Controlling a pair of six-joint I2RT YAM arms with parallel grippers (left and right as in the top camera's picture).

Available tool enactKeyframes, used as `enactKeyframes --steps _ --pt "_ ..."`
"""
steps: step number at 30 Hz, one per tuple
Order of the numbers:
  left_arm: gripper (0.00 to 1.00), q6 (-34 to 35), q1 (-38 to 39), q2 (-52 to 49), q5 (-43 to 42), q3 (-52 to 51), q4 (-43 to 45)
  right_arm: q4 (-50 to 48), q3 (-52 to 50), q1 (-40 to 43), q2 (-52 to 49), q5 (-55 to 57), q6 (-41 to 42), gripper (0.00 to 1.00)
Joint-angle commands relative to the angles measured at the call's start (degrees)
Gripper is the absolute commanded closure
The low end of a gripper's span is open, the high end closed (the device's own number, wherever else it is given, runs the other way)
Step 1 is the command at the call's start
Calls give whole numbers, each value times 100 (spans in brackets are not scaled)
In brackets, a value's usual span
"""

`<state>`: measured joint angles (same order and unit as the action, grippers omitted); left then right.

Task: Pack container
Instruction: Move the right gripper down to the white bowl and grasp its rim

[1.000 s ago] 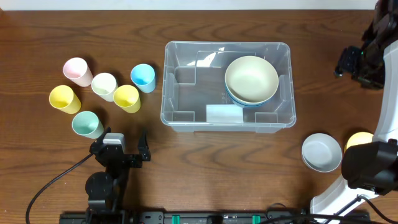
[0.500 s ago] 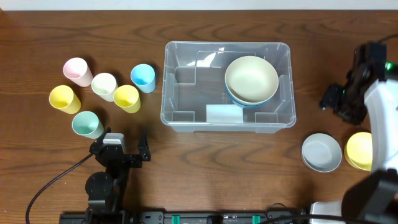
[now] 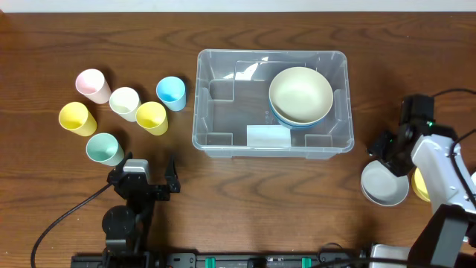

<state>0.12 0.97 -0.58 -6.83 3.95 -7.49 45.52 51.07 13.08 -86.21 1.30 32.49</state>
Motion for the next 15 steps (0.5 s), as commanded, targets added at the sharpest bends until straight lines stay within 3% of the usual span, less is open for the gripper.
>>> enactKeyframes --steps 1,15 --pt "2 -50 20 35 66 -168 -59 -354 -308 79 39 -15 713 50" --pt "2 -50 20 35 66 -168 -57 -1287 -621 79 39 -68 835 92"
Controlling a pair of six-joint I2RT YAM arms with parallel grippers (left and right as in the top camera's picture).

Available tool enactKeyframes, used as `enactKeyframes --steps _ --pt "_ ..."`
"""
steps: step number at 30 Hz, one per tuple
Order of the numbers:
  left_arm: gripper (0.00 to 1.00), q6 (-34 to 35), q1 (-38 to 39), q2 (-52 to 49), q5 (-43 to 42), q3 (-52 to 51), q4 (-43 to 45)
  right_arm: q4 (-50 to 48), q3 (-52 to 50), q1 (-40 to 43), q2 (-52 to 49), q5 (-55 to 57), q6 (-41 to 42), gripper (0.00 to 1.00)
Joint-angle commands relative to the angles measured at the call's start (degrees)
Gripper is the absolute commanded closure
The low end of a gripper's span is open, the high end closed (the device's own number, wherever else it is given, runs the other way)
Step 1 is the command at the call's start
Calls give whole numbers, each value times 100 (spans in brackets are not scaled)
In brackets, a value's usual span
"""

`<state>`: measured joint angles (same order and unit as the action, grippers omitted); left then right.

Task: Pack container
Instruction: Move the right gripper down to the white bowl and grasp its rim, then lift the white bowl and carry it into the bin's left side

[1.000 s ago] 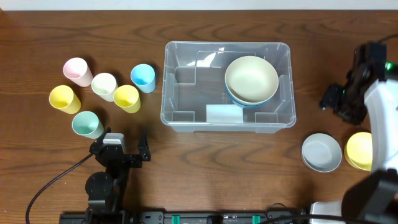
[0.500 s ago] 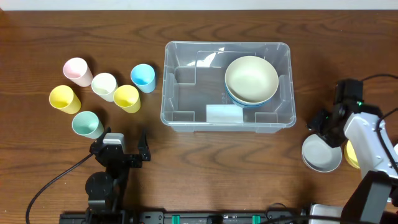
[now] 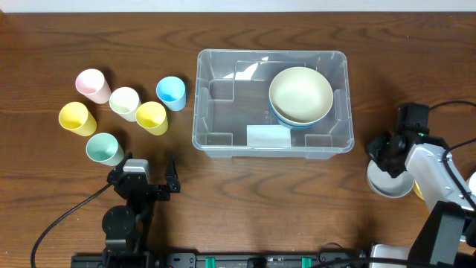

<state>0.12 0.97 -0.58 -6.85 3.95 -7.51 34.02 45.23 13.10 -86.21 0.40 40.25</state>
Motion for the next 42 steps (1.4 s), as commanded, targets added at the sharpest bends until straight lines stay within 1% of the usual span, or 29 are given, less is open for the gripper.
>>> enactKeyframes --steps 1,3,8,11,14,23,28,32,36,38,42 --pt "2 -50 20 35 68 -168 -55 -236 -37 76 39 22 33 95" --pt "2 -50 20 35 68 -168 -55 -479 -37 76 37 24 -66 98" --pt "2 -50 20 35 68 -168 -55 -1261 -35 76 39 -11 -444 99" --pt "2 -50 20 35 68 -168 -55 -1825 -2 76 39 -310 -866 99" --pt "2 -50 20 35 68 -168 -55 -2109 168 76 42 -673 -1121 99" --pt "2 -50 20 35 68 -168 -57 -2046 1394 70 302 -2302 -1582 99" --pt "2 -50 20 35 68 -168 -55 -1381 2275 -146 564 -2509 -2186 99" --pt "2 -50 20 35 68 -168 -55 -680 3077 -728 684 -2505 -2876 99" --pt "2 -50 20 35 68 -168 -55 -245 3735 -1681 680 -2382 -3484 99" --pt "2 -50 20 35 66 -168 -55 -162 3941 -2312 678 -1954 -3633 99" --pt "2 -50 20 35 68 -168 -55 -306 3985 -3543 579 -977 -3777 99"
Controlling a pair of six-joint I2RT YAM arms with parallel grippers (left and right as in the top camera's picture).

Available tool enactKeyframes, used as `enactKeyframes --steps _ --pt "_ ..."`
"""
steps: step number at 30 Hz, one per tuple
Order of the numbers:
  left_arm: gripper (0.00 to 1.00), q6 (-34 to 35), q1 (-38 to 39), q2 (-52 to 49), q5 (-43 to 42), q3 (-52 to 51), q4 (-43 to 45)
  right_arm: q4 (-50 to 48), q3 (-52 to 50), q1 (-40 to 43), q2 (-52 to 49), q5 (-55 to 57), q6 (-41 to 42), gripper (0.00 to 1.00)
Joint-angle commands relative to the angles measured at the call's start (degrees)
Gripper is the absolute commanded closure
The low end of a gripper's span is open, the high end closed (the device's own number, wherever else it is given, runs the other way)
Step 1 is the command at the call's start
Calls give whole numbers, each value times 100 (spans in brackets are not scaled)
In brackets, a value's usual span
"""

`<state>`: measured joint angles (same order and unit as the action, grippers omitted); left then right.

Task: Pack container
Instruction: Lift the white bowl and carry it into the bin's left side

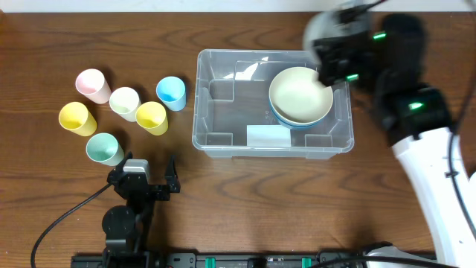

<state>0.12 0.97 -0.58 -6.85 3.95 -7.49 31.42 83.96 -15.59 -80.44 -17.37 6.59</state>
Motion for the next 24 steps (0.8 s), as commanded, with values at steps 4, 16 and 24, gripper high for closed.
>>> enactKeyframes --steps 4,16,24 --pt "2 -50 20 35 68 -168 -57 -365 111 -1427 -446 990 -507 99" --pt "2 -50 20 35 68 -168 -57 -1110 111 -2022 -2374 831 -603 99" --pt "2 -50 20 35 68 -168 -57 -1086 111 -2031 -2983 833 -581 99"
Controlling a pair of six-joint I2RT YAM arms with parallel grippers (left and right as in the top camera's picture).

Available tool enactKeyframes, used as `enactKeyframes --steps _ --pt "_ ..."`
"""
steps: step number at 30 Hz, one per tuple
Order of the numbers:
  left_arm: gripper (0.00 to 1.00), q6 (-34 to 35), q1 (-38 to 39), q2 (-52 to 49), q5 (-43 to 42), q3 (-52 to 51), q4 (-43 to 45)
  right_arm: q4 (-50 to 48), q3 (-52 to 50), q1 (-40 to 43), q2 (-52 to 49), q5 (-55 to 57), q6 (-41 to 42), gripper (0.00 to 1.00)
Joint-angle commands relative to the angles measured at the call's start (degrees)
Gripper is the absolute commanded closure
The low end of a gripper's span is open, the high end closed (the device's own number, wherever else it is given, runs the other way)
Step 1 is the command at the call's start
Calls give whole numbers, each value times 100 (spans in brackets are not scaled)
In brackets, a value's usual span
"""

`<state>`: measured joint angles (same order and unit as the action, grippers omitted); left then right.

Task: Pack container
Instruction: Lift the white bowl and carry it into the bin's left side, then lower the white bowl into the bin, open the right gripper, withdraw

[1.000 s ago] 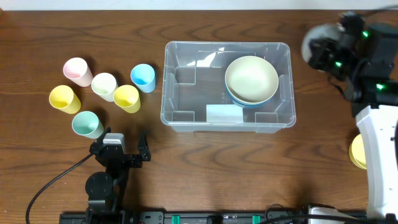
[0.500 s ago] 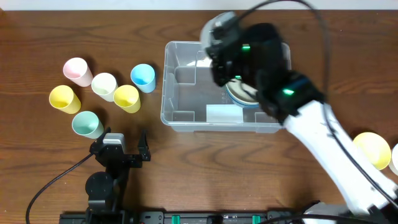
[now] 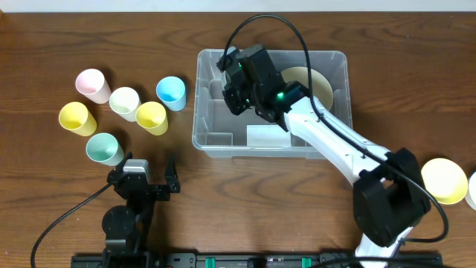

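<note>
The clear plastic container [image 3: 338, 141] stands mid-table. In its right half a cream bowl [image 3: 321, 83] is partly covered by my right arm. My right gripper [image 3: 232, 83] reaches down into the container's left half. Its jaws are hidden by the wrist, and no bowl shows at its fingers. A yellow bowl [image 3: 444, 180] lies on the table at the far right. My left gripper [image 3: 146, 179] rests open near the front edge, holding nothing.
Several cups stand left of the container: pink [image 3: 91, 84], white [image 3: 124, 102], blue [image 3: 171, 92], two yellow [image 3: 152, 117] [image 3: 76, 117] and green [image 3: 103, 149]. Another bowl's rim [image 3: 472, 190] shows at the right edge. A white label [image 3: 266, 136] lies in the container.
My right gripper was high over the container's back right corner with a grey bowl. It is now low in the container's left half, and the grey bowl is not in sight. The left arm has not moved.
My right gripper was at the grey bowl on the table at the far right, atop a yellow one. Then it closed in on that bowl's rim. Later it held the bowl high above the container's back. Now it is down in the container's left half.
</note>
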<state>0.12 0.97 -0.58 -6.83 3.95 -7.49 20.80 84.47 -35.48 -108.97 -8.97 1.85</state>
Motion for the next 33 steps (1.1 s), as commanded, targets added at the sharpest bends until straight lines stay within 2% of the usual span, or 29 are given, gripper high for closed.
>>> enactKeyframes --steps 1,7,15,23,28,33 --pt "2 -50 20 35 66 -168 -57 -28 61 -44 -197 -7 -109 99" --pt "2 -50 20 35 66 -168 -57 -175 61 -37 -599 48 -280 99" --pt "2 -50 20 35 66 -168 -59 -264 61 -31 -798 321 -280 71" --pt "2 -50 20 35 66 -168 -59 -243 164 -26 -756 339 -275 71" --pt "2 -50 20 35 66 -168 -57 654 822 -52 -444 378 -232 72" --pt "2 -50 20 35 66 -168 -57 1961 1679 11 -2 925 37 66"
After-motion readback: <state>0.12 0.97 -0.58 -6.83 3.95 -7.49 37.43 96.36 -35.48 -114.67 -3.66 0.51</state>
